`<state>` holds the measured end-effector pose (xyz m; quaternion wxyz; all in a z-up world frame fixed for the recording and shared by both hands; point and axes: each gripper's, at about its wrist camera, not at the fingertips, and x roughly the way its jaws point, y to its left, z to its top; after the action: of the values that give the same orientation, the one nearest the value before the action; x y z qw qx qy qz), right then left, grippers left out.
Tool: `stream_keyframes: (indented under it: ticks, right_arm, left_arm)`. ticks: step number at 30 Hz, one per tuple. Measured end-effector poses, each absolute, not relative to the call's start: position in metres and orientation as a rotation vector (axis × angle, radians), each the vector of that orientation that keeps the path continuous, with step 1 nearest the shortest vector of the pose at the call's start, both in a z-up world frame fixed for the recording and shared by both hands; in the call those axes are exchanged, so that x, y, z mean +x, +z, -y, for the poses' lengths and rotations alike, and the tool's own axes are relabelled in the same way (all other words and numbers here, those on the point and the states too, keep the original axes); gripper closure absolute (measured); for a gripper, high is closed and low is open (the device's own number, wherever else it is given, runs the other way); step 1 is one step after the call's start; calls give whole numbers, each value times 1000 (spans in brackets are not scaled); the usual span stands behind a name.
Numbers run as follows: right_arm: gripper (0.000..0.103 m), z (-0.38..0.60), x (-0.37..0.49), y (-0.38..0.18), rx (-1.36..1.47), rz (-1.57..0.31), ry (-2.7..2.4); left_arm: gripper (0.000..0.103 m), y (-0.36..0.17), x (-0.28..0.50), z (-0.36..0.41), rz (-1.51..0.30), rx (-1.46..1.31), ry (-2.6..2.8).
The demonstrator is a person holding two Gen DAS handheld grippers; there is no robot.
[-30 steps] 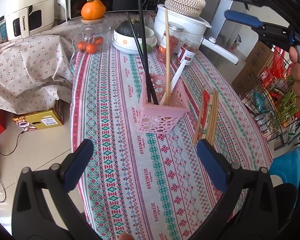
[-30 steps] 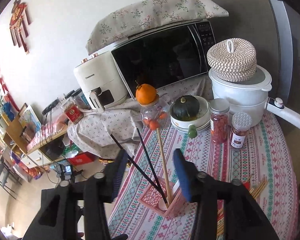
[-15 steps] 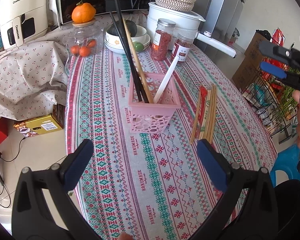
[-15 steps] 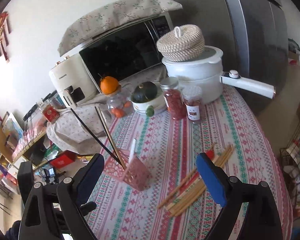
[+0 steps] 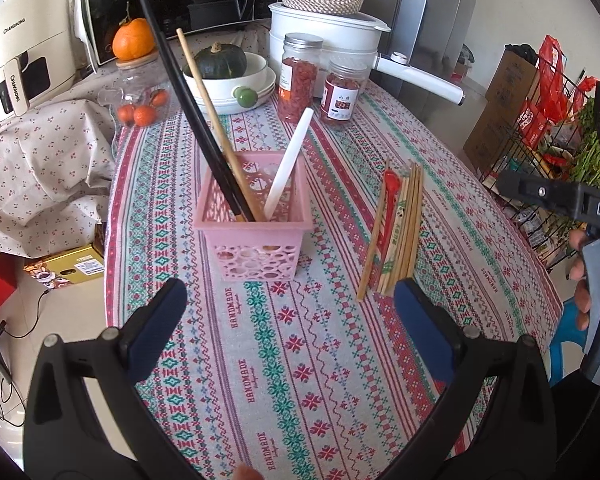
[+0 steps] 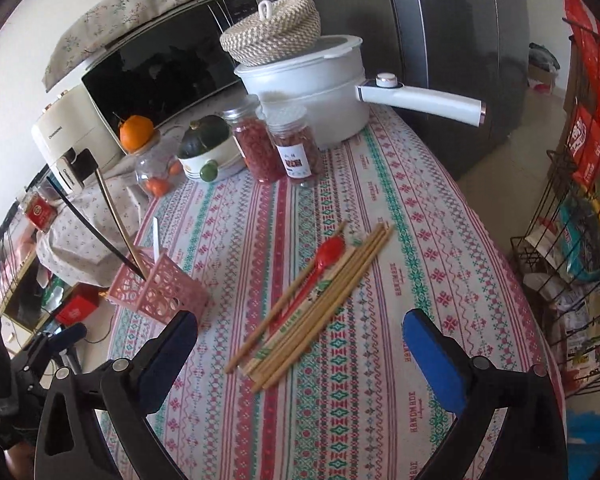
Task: Organize utensils
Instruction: 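Move the right tool to the loose wooden chopsticks and grasp one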
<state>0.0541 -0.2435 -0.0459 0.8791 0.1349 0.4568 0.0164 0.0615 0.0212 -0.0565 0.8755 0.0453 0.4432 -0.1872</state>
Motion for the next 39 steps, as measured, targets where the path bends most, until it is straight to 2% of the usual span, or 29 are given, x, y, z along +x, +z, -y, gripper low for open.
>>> stream_keyframes:
  ticks: [22,39]
  right_arm:
    - [0,267,127,-147,217,-1271,-160]
    - [0,272,152,-174,258,-1312,-244]
  left_arm:
    - [0,-60,76,-5,-982,81,-395]
    - [0,-60,79,-11,-1004,66,-406]
